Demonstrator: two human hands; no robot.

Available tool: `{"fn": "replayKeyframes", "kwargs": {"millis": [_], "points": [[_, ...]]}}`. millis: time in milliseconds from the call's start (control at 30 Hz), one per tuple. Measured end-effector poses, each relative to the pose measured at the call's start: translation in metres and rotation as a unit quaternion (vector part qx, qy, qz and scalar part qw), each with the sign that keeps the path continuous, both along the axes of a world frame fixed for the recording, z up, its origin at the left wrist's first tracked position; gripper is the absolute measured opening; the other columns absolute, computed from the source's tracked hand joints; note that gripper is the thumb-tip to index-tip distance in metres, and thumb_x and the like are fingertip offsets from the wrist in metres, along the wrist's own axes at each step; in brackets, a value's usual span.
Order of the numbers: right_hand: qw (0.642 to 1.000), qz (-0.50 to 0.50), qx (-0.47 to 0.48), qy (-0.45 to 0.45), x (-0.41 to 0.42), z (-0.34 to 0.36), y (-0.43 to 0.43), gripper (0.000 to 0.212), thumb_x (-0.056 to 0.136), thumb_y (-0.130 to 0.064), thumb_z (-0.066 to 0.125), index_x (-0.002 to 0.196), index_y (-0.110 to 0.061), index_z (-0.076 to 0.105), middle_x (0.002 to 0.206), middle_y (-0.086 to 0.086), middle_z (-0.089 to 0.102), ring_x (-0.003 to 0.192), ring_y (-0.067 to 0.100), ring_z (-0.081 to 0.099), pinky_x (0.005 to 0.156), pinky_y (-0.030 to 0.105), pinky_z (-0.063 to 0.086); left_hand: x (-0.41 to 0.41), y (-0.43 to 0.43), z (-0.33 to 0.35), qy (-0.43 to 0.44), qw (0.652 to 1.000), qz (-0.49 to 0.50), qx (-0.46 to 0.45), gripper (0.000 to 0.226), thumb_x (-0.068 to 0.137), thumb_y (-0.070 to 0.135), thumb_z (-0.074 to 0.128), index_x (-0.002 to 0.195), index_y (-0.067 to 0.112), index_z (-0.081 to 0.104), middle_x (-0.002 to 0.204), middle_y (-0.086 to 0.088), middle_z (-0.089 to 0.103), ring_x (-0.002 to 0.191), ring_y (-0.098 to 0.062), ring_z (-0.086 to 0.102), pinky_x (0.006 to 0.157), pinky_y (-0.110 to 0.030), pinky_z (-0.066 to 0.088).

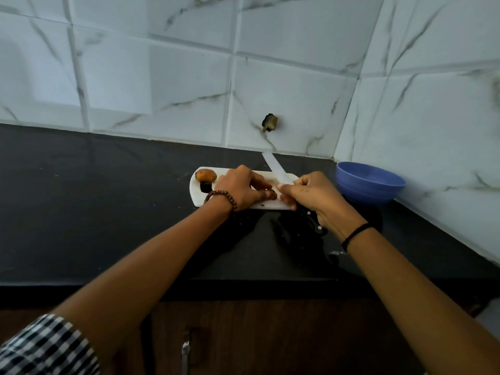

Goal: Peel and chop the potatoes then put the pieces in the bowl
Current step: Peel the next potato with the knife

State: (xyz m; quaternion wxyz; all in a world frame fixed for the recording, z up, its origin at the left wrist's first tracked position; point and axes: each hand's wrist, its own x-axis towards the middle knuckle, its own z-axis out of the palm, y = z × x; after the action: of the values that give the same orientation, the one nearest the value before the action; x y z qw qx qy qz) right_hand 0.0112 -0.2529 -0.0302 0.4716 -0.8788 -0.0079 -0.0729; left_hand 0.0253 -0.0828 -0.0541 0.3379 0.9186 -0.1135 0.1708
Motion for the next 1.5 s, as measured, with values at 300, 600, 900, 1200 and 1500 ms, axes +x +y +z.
{"fn": "replayKeyframes", "kwargs": {"millis": [300,600,900,1200,1500], "points": [[0.991,0.047,-0.12,-0.045,-0.041,-0.001,-0.009,0.015,0.098,-0.02,0.059,0.086,-0.015,0.066,0.069,0.004,0.075,0.053,0.012,0.069,0.065,0.029,0.061,-0.005,-0.005,0.001,-0.006,1.0,0.021,0.0,0.021,0.077,0.043,0.076,0.096,0.033,0.076,0.088,0.009,0.074,0.084,-0.01,0.066,0.083,-0.035,0.055],[0.974,0.07,-0.206,-0.066,-0.044,0.002,-0.002,0.024,0.099,-0.021,0.052,0.096,-0.006,0.07,0.065,0.007,0.072,0.046,0.015,0.066,0.058,0.032,0.061,-0.012,-0.011,0.007,-0.025,1.0,0.009,0.003,0.018,0.081,0.026,0.074,0.098,0.02,0.077,0.095,0.005,0.075,0.088,-0.007,0.065,0.081,-0.021,0.052],[0.947,0.071,-0.301,-0.083,-0.044,0.013,0.009,0.023,0.097,-0.016,0.051,0.087,-0.001,0.065,0.061,0.011,0.068,0.048,0.023,0.068,0.055,0.034,0.06,-0.013,-0.012,0.007,-0.034,0.999,-0.01,0.002,0.017,0.081,0.018,0.073,0.097,0.016,0.078,0.09,0.0,0.076,0.086,-0.009,0.067,0.086,-0.023,0.052],[0.933,0.075,-0.34,-0.089,-0.054,0.005,0.013,0.013,0.097,-0.013,0.05,0.088,-0.006,0.056,0.078,0.012,0.062,0.047,0.021,0.061,0.051,0.035,0.058,-0.012,-0.013,0.006,-0.038,0.999,0.005,-0.002,0.016,0.082,0.017,0.073,0.097,0.016,0.077,0.091,-0.002,0.076,0.085,-0.011,0.066,0.084,-0.027,0.055],[0.924,0.089,-0.364,-0.079,-0.066,0.013,0.011,0.023,0.095,-0.007,0.052,0.072,-0.011,0.052,0.074,0.015,0.066,0.052,0.028,0.067,0.055,0.038,0.059,-0.014,-0.013,0.004,-0.044,0.999,0.006,-0.011,0.017,0.082,0.016,0.071,0.098,0.013,0.077,0.096,-0.003,0.075,0.089,-0.011,0.065,0.08,-0.016,0.047]]}}
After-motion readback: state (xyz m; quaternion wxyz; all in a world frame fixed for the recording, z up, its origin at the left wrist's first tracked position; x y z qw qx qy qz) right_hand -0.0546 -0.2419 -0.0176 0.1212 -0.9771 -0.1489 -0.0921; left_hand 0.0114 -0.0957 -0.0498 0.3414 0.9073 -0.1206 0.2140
